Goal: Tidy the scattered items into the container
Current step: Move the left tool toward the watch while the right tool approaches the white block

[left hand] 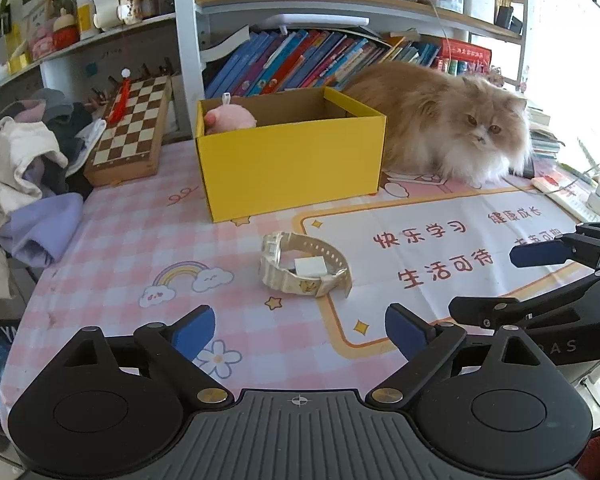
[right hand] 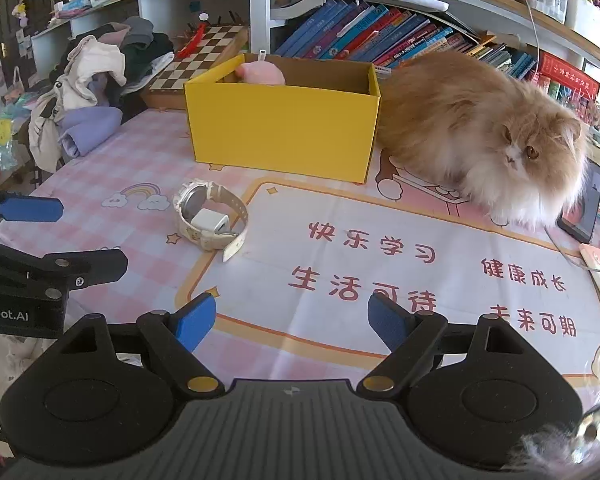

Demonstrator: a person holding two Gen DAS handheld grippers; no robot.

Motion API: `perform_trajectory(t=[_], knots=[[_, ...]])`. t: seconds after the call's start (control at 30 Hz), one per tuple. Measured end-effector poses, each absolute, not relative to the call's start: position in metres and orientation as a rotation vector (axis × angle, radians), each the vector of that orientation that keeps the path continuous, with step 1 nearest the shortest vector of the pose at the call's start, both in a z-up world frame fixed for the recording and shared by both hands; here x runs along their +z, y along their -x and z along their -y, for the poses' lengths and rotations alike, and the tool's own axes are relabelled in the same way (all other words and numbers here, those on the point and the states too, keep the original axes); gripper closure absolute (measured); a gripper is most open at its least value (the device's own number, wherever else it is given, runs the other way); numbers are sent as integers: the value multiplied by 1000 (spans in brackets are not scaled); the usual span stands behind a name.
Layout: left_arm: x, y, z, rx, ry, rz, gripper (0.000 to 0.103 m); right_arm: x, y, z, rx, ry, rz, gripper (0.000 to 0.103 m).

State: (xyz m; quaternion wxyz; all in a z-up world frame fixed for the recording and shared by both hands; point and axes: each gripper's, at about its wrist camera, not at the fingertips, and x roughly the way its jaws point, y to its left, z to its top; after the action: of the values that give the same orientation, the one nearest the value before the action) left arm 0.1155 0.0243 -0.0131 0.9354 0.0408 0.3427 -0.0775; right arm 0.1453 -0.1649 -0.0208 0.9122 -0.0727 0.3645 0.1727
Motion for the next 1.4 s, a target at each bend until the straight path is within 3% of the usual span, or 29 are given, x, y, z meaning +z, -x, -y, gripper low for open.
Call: perform_trajectory(t=[1.0,1.23,1.4], knots=[[-25,-136,-32,-145,-50,-719,9,-29,-169,158,374,165,-787,20],[-29,-145,-33,-141,-41,-728,16,-31,-177,156,380,174,-799,30],[-32,-153,-35,-142,-29,-739,23,-32,-184,155,382,176,-807,31]])
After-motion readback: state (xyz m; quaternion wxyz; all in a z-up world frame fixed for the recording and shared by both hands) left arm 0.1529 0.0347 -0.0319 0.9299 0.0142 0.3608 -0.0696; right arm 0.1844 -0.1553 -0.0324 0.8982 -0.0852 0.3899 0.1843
